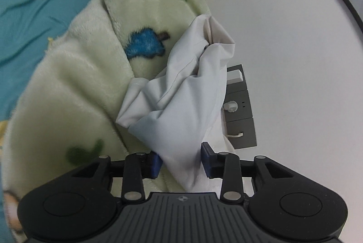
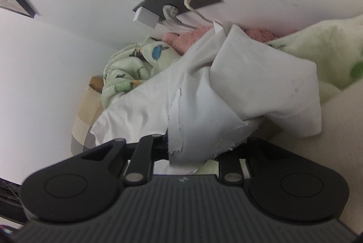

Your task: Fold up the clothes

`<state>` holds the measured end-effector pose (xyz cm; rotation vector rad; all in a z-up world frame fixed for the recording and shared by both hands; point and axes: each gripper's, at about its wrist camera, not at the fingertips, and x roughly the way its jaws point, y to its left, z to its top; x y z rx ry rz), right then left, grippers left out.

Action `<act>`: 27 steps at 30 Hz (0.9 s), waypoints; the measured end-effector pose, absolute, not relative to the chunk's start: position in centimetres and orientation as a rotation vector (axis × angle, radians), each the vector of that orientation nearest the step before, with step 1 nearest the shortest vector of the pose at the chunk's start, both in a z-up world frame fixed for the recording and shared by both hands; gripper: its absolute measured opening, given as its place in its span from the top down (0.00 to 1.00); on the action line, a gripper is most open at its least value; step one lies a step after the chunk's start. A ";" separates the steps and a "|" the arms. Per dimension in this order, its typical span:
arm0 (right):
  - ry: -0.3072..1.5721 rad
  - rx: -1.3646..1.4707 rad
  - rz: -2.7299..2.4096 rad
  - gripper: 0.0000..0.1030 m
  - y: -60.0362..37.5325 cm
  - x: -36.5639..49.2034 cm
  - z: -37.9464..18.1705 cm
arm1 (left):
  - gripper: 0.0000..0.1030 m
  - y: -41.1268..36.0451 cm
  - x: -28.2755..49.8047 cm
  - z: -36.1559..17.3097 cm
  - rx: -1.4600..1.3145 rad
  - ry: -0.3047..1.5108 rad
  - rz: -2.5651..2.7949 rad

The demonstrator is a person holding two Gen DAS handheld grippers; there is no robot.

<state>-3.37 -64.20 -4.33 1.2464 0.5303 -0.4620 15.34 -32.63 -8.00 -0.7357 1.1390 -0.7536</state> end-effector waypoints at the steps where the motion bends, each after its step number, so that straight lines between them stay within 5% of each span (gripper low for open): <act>1: 0.539 1.258 -0.463 0.73 -64.0 -3.7 -4.0 | 0.53 -32.4 15.5 -7.1 -0.709 1.130 -0.751; 4: 0.528 1.232 -0.475 0.64 -62.2 -6.7 -2.1 | 0.38 -30.4 14.7 -4.0 -0.630 1.053 -0.755; 8: 0.502 1.117 -0.484 0.34 -59.2 -10.1 1.3 | 0.22 -28.3 10.3 0.8 -0.486 0.933 -0.754; 15: 0.480 0.881 -0.412 0.32 -52.4 -14.4 6.9 | 0.00 -23.7 0.3 8.8 -0.297 0.722 -0.751; 18: 0.442 0.779 -0.392 0.20 -49.3 -16.3 8.9 | 0.00 -21.4 -4.1 11.2 -0.238 0.643 -0.738; 27: 0.371 0.551 -0.412 0.19 -42.5 -21.3 10.3 | 0.00 -17.2 -14.2 13.0 -0.068 0.511 -0.682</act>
